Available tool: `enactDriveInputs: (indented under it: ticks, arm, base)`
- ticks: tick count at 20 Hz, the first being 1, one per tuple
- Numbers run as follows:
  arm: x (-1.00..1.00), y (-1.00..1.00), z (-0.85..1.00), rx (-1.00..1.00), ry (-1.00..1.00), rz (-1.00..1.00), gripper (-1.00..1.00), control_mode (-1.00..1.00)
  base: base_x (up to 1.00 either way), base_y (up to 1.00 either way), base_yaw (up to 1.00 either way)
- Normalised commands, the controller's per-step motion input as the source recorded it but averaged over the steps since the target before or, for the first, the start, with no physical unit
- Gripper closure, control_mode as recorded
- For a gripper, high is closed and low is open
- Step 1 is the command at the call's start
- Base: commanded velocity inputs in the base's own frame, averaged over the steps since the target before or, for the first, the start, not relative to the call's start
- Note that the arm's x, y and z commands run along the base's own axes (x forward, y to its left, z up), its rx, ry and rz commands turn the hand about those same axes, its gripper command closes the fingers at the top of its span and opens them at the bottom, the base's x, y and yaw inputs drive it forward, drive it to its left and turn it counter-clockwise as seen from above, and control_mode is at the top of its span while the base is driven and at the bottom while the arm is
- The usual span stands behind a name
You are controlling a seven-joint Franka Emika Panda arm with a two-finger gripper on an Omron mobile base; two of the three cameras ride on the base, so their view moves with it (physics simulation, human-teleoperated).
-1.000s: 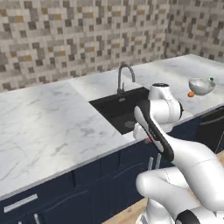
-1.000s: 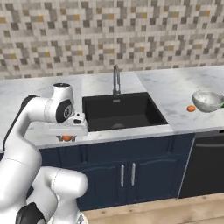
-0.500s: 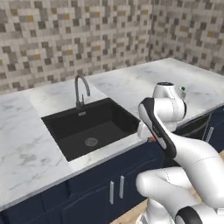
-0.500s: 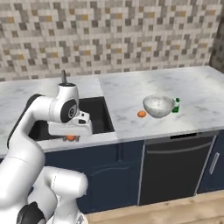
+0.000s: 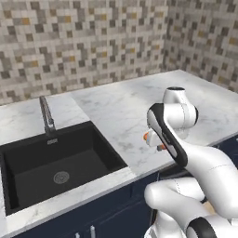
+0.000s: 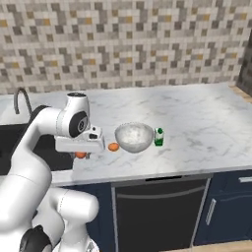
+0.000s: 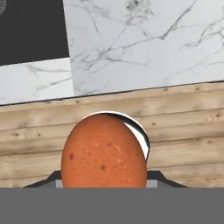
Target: Gather the eggs and milk located in the vicinity of the sink area and place them right next to the bowl.
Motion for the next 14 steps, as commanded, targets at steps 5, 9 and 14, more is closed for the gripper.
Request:
enactDriveInputs:
  ticks: [5,9,14]
  arm:
    - [0.00,0.00,0.00,0.00,0.00,0.00,1.00,1.00]
    - [0.00,0.00,0.00,0.00,0.00,0.00,1.00,1.00]
    - [0.00,0.00,0.00,0.00,0.00,0.00,1.00,1.00]
  base:
    - [0.39,-0.68,0.10]
    - [0.09,0.00,0.00]
    - [0.00,0.00,0.00]
